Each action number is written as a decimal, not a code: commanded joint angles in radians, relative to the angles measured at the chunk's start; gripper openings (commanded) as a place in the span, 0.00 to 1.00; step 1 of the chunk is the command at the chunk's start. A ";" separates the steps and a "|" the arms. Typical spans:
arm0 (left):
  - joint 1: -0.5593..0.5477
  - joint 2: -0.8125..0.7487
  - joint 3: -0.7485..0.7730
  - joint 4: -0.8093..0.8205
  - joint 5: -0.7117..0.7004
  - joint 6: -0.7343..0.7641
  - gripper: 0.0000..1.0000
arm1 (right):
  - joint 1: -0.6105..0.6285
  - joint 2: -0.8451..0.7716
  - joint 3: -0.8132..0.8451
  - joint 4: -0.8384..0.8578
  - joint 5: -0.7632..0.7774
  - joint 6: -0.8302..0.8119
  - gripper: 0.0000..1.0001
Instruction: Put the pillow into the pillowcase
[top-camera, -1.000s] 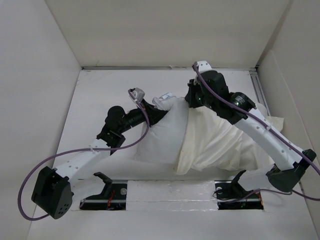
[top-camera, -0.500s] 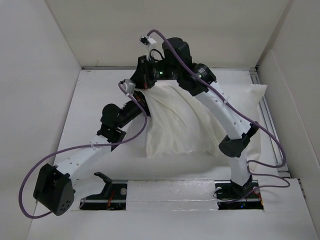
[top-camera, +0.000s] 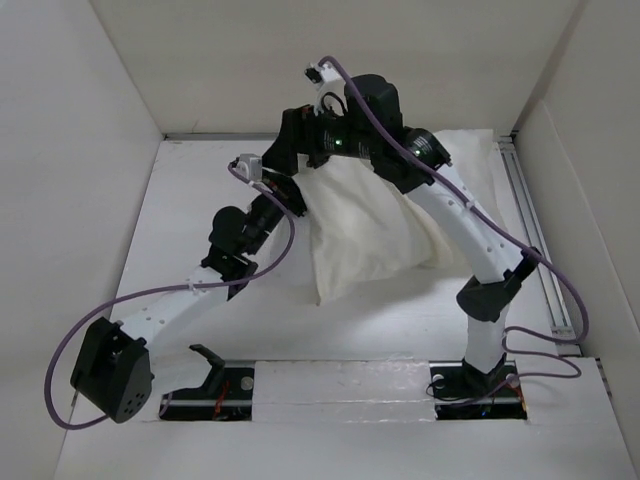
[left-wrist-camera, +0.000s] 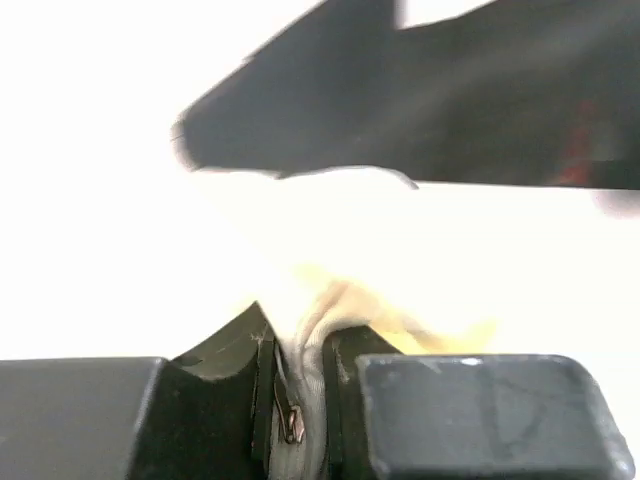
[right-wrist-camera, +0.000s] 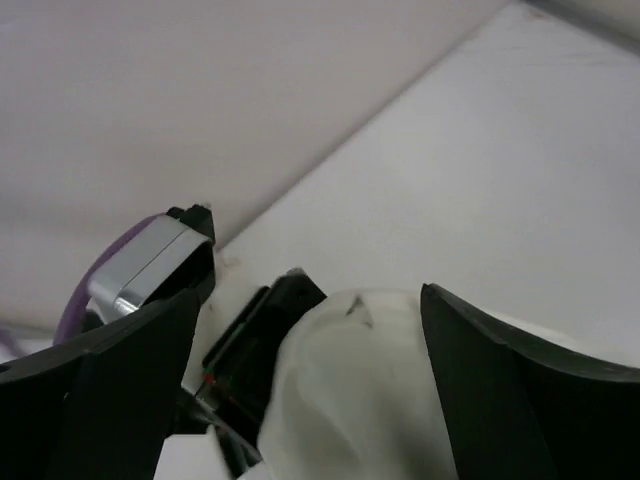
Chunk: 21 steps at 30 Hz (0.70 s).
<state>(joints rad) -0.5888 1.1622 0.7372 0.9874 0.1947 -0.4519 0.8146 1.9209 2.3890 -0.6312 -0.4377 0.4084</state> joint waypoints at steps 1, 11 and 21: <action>0.004 0.008 -0.042 -0.160 -0.254 -0.166 0.00 | 0.057 -0.167 0.079 -0.203 0.306 -0.138 1.00; 0.004 -0.082 -0.139 -0.300 -0.466 -0.232 0.00 | 0.003 -0.710 -0.674 0.027 0.737 -0.114 1.00; 0.004 -0.022 -0.010 -0.577 -0.583 -0.337 0.00 | 0.219 -1.016 -1.421 0.338 0.737 -0.030 0.98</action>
<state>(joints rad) -0.5869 1.1397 0.6235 0.4881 -0.3176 -0.7479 0.9588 0.9676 1.0832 -0.4522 0.2901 0.3340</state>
